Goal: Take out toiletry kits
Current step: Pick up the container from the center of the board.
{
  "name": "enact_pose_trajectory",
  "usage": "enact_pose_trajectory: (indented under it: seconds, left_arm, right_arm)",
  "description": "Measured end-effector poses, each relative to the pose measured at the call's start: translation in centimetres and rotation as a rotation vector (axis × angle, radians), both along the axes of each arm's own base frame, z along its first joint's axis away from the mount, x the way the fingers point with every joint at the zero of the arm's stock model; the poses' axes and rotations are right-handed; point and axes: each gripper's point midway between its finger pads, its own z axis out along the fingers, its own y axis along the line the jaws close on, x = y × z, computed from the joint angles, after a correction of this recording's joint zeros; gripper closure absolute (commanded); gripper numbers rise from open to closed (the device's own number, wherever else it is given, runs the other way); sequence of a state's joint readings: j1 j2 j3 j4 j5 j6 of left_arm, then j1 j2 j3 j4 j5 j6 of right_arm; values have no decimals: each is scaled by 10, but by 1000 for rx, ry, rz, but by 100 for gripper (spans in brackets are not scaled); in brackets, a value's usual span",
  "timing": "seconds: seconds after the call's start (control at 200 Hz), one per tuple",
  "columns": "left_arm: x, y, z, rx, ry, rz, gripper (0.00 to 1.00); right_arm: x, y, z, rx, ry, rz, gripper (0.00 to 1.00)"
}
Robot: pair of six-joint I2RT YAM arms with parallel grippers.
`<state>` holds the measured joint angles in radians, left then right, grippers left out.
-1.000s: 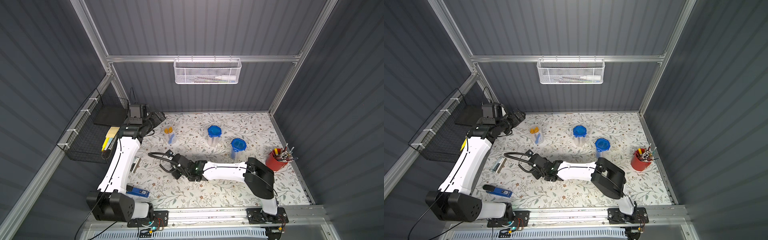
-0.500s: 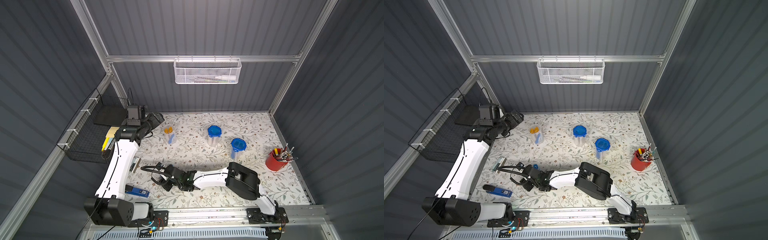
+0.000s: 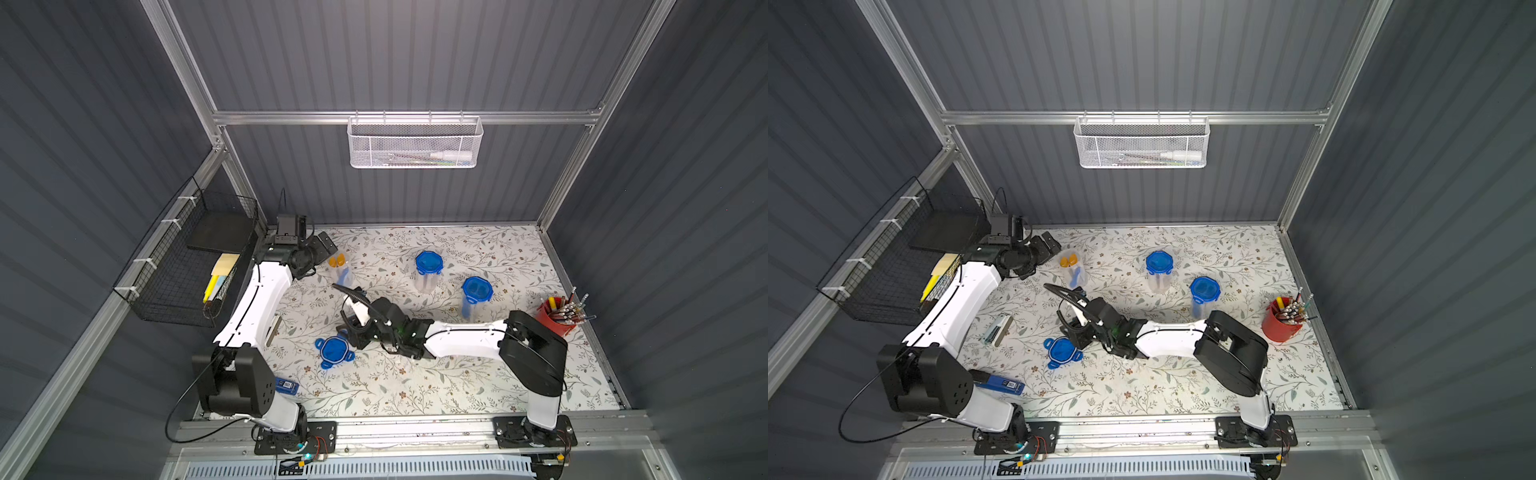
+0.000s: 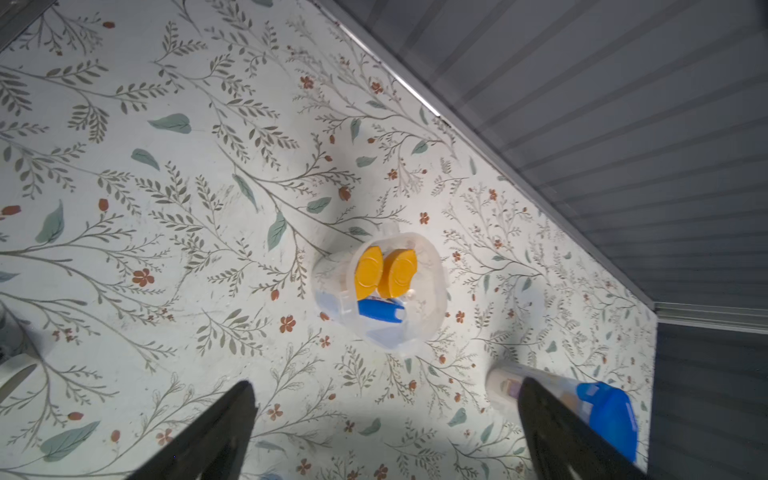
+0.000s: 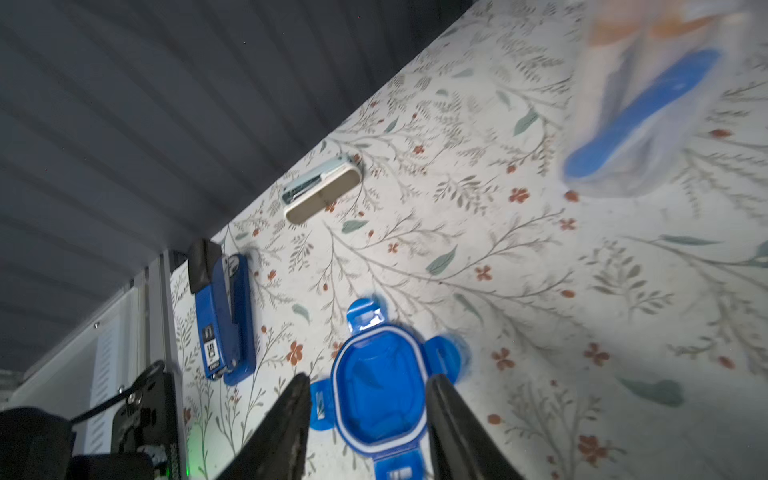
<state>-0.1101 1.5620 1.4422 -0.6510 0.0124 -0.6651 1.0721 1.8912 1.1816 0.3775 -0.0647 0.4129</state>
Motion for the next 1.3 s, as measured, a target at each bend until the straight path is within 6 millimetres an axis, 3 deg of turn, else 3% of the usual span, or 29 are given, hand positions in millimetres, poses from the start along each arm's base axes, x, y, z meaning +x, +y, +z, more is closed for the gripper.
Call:
enact_pose_trajectory:
  seconds: [0.055, 0.15, 0.215, 0.33, 0.57, 0.71, 1.081, 1.191, 1.301]
  left_arm:
    - [4, 1, -13, 23, 37, 5, 1]
    - [14, 1, -33, 56, 89, 8, 14]
    - [20, -1, -44, 70, 115, 1, 28]
    - [29, -7, -56, 86, 141, -6, 43]
    - [48, -9, -67, 97, 155, 2, 71]
    - [50, -8, -76, 108, 176, 13, 79]
    - [47, -2, -78, 130, 188, 34, 100]
    - [46, -7, -77, 109, 191, 18, 100]
    - [40, -23, -78, 37, 207, -46, 100]
  right_arm:
    - [15, -10, 1, 9, 16, -38, 53]
    - [30, -31, -8, -8, 39, -92, 54]
    - [32, -43, -17, -35, 48, -113, 54]
    - [29, -57, -27, -81, 55, -130, 54]
    - [34, -68, -12, -67, 34, -157, 56]
    - [37, -74, -19, -80, 43, -169, 56]
    - [39, -76, -20, -78, 50, -164, 56]
    - [38, -75, -20, -80, 46, -148, 47]
    - [37, -76, -20, -94, 29, -130, 38]
